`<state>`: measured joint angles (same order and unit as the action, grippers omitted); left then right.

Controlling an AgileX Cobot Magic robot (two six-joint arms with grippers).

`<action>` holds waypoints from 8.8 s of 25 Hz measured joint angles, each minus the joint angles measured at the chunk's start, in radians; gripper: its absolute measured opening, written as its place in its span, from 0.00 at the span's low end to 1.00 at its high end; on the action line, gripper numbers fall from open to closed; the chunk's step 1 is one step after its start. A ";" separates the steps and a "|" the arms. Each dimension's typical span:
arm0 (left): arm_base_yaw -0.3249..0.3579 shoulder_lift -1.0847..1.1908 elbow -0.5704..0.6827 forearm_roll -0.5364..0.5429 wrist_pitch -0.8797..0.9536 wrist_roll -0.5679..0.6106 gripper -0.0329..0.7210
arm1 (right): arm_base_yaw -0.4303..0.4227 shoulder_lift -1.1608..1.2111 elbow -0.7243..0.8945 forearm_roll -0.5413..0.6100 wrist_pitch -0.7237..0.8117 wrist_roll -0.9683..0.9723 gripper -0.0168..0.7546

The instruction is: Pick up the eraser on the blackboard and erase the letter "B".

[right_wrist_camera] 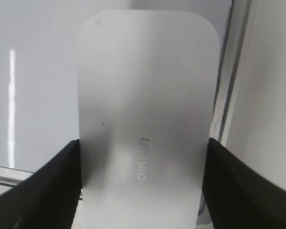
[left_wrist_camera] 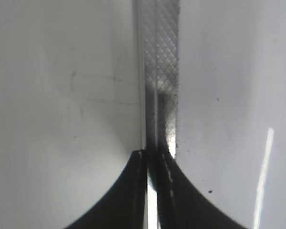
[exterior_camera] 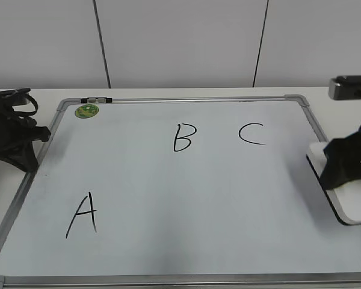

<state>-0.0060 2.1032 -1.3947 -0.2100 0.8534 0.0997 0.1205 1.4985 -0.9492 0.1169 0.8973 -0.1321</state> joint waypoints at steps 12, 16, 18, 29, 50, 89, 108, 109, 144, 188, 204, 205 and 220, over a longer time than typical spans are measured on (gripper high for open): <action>0.000 0.000 0.000 0.000 0.000 0.000 0.06 | 0.155 0.242 -0.523 0.015 0.290 -0.004 0.73; 0.000 0.000 0.000 0.000 0.000 0.000 0.06 | 0.158 0.348 -0.696 0.022 0.325 -0.004 0.73; 0.000 0.000 0.000 0.000 0.000 0.000 0.06 | 0.158 0.402 -0.780 0.032 0.329 -0.004 0.73; 0.000 0.000 0.000 0.000 0.000 0.000 0.06 | 0.232 0.642 -1.060 0.042 0.333 -0.002 0.73; 0.000 0.000 -0.002 0.000 0.002 0.000 0.06 | 0.278 0.908 -1.269 -0.021 0.335 0.051 0.73; 0.000 0.000 -0.002 0.000 0.002 0.000 0.06 | 0.433 0.990 -1.286 -0.052 0.211 0.032 0.73; 0.000 0.000 -0.002 0.000 0.000 0.000 0.06 | 0.455 0.990 -1.286 -0.090 0.227 0.088 0.73; 0.000 0.000 -0.002 0.000 0.000 0.000 0.06 | 0.441 0.990 -1.286 -0.088 0.229 0.092 0.73; 0.000 0.000 -0.002 0.002 0.002 0.002 0.07 | 0.391 0.984 -1.290 -0.084 0.297 0.072 0.72; 0.000 0.000 -0.002 0.004 0.002 0.002 0.08 | -0.056 0.299 -0.298 -0.148 -0.001 0.119 0.72; 0.000 0.000 -0.002 0.004 0.002 0.002 0.08 | -0.058 0.402 -0.273 -0.200 -0.147 0.235 0.72; 0.000 0.000 -0.002 0.004 0.002 0.002 0.08 | -0.058 0.410 -0.273 -0.205 -0.147 0.235 0.72; 0.000 0.000 -0.002 0.021 0.006 0.002 0.12 | -0.058 0.410 -0.303 -0.224 -0.128 0.236 0.83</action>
<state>-0.0060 2.1032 -1.3968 -0.1892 0.8594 0.1015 0.0629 1.9089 -1.2527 -0.1073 0.7688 0.1043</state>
